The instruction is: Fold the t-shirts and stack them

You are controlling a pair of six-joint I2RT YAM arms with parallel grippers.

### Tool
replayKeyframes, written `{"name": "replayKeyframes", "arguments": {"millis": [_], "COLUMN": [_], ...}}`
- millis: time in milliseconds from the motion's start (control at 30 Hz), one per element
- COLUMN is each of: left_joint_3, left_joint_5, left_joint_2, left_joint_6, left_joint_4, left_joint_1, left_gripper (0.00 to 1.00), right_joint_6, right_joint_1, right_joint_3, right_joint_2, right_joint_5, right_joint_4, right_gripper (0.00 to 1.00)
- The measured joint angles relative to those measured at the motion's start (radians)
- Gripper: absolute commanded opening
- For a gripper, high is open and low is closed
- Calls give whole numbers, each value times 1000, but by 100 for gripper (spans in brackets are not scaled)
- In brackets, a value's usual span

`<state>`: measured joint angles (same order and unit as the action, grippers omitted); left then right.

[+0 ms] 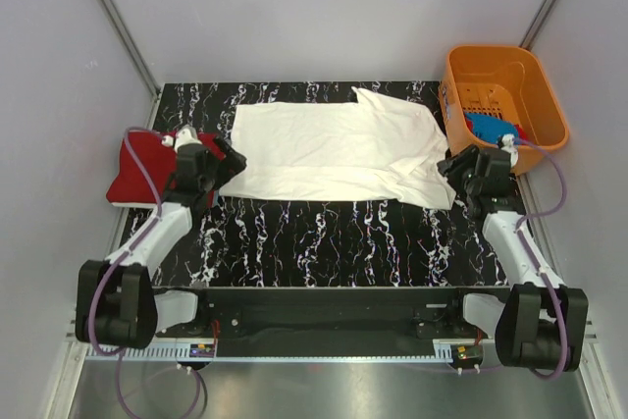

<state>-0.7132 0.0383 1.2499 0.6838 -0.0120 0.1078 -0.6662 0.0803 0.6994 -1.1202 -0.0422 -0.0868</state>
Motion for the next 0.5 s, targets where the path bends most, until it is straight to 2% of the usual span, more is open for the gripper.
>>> {"name": "replayKeyframes", "arguments": {"millis": [133, 300, 500], "left_joint_3": [118, 166, 267], "left_joint_5": [21, 53, 56], "left_joint_2": [-88, -103, -160], "left_joint_6": [42, 105, 187], "left_joint_4": [24, 71, 38], "left_joint_1": [0, -2, -2], "left_gripper": [99, 96, 92], "right_joint_6": [-79, -176, -280], "right_joint_1": [-1, -1, -2], "right_joint_3": [-152, -295, -327], "right_joint_2": [6, -5, -125], "right_joint_5": [4, 35, 79], "right_joint_4": [41, 123, 227], "right_gripper": [58, 57, 61]}}
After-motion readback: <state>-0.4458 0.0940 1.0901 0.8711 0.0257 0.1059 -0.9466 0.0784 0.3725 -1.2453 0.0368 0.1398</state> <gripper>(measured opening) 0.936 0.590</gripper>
